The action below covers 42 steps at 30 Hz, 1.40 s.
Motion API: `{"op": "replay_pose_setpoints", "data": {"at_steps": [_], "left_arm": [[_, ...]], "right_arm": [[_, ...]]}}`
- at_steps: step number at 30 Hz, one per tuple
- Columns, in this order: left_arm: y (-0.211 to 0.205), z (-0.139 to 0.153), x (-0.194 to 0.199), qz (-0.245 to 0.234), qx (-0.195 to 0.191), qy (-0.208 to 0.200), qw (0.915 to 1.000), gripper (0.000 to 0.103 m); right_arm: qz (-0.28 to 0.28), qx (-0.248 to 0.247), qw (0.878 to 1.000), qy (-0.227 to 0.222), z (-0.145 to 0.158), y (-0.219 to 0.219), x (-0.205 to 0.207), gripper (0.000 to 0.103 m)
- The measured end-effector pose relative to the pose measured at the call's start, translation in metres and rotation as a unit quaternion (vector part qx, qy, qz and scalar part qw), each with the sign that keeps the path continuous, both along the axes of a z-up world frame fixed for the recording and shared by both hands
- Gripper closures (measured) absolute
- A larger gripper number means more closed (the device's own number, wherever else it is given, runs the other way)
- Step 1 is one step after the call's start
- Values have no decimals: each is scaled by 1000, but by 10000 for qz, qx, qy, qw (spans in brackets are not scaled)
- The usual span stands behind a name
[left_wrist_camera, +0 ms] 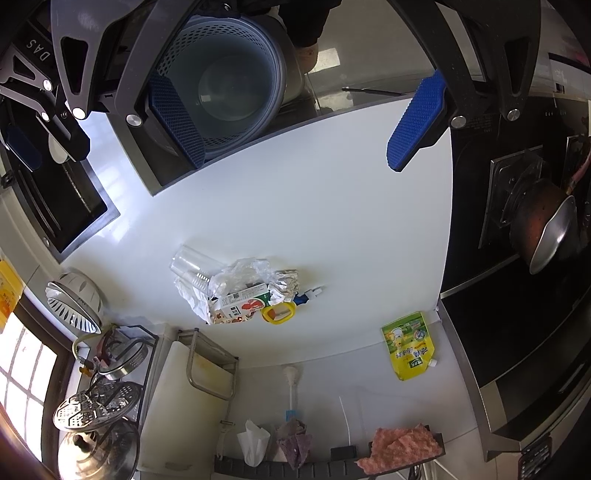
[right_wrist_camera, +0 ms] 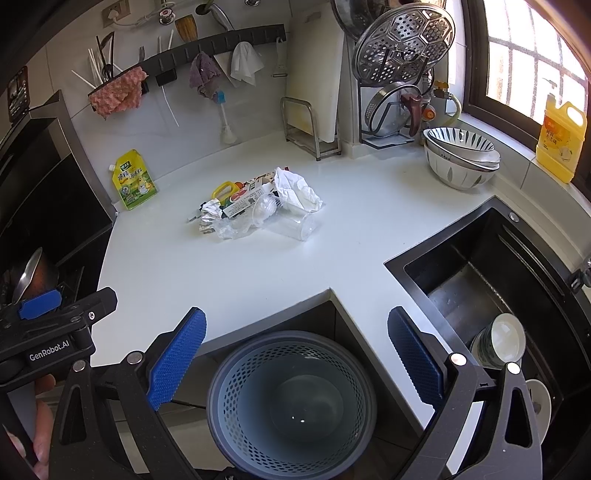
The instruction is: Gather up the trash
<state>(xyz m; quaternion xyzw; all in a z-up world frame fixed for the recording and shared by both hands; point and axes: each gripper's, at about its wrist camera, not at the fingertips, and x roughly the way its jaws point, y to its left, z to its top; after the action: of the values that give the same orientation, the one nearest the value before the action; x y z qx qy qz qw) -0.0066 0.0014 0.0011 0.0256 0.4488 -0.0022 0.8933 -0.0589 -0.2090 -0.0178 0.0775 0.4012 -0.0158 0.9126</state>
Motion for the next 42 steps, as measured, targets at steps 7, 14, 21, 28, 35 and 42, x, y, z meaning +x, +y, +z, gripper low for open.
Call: {"op": "replay_pose_setpoints", "data": {"at_steps": [7,14,21,28,35,42], "left_arm": [[-2,0,1,-4,7,5,10000,6],[-1,-1,2,-13,-3,34,10000,6],[2,1,2,-12,4,23,10000,6],[-2,0,4,-13,10,6,10000,6],[-3,0,4,-12,12,16,10000,6],[-3,1,4,-9,5,8,10000,6]], "right_arm": [[3,-2,10000,1,0,0,0,9],[14,10,10000,8,0,-1,0,9],[14,19,10000,3,0,-1,-1,9],[17,2,10000,8,-1,0,1,9],[16,16,10000,16,0,0,2,9],[16,19,10000,13,0,0,2,9]]}}
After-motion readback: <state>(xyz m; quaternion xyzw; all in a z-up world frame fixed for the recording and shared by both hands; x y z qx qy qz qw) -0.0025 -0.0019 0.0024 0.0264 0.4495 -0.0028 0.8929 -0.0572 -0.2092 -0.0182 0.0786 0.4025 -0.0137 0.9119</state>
